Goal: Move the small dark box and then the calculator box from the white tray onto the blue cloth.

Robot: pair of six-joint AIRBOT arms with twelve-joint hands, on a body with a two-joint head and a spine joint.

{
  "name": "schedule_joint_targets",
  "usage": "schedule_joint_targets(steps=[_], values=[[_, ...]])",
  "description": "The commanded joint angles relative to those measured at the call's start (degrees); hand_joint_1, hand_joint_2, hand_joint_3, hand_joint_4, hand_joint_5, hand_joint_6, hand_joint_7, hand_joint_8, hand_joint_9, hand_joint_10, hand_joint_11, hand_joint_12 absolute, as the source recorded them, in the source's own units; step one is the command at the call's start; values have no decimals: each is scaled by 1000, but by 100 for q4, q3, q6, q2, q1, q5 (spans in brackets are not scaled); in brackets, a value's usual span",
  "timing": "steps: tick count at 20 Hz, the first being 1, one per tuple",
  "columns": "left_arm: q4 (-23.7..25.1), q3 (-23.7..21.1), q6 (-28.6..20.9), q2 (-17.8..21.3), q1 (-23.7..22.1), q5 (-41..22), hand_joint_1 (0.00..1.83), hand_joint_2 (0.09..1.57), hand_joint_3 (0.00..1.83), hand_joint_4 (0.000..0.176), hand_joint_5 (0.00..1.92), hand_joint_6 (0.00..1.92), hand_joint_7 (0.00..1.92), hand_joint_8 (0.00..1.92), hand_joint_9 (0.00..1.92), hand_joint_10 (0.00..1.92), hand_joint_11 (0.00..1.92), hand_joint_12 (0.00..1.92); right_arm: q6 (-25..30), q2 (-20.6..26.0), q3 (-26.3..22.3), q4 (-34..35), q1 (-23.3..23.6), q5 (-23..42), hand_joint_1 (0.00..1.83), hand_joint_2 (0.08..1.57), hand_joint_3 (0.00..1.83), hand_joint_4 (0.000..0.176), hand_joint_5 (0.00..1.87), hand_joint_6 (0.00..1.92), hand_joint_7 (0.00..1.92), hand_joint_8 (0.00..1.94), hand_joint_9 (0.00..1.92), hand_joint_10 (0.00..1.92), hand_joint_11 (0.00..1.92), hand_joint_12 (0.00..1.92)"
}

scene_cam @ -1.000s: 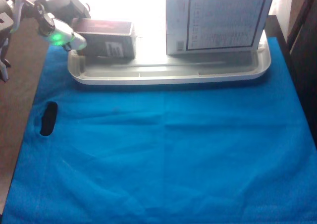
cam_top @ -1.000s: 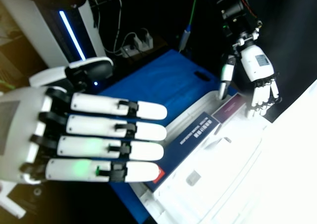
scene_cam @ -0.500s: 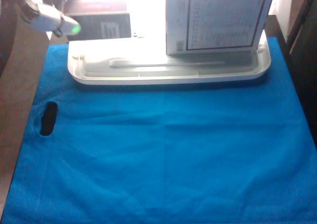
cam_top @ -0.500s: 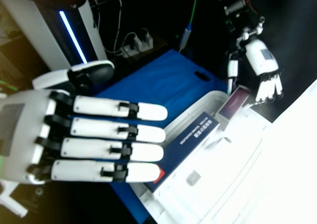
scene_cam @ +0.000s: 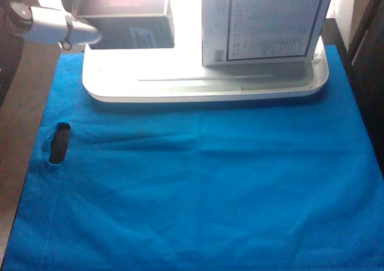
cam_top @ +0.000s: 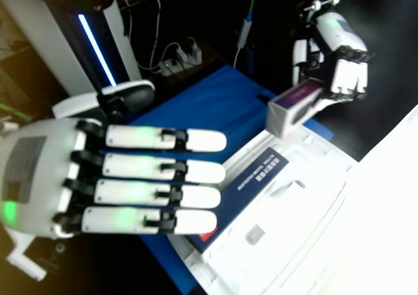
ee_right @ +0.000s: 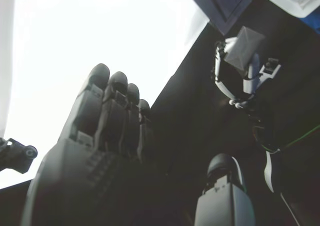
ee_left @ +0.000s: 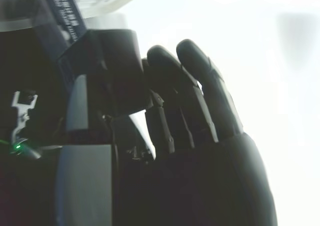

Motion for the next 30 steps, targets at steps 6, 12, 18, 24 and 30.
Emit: schedule_joint_targets(steps=[6, 12, 18, 24, 30], values=[[381, -438, -227, 209, -33, -1010, 1197, 1224, 1, 0, 882, 984, 691, 1585, 577, 1187, 259, 1480, 72, 28, 20, 261, 21, 627, 195, 943, 0, 31, 232, 5, 481, 15, 388, 15, 229, 166], [715, -780, -382, 360, 372, -1122, 1228, 1169, 0, 0, 939, 840, 844, 1412, 677, 1157, 354, 1482, 87, 25, 20, 275, -29, 627, 152, 1006, 16, 17, 261, 5, 422, 6, 326, 0, 183, 132], [735, -934, -460, 419, 842, -1123, 1199, 1225, 0, 0, 809, 1045, 761, 1539, 617, 1302, 367, 1684, 87, 10, 21, 291, -74, 627, 156, 1018, 9, 7, 234, 0, 371, 0, 357, 11, 152, 105], [859, -1027, -539, 422, 1111, -1049, 1199, 1236, 2, 0, 708, 1180, 815, 1471, 653, 1282, 329, 1688, 87, -11, 25, 290, -85, 627, 207, 1013, 0, 16, 250, 10, 339, 3, 352, 5, 115, 81], [896, -1031, -540, 354, 1247, -947, 1223, 1204, 1, 0, 813, 998, 833, 1480, 680, 1727, 557, 1921, 87, -26, 25, 289, -85, 627, 233, 992, 0, 8, 241, 3, 403, 23, 341, 0, 122, 76]])
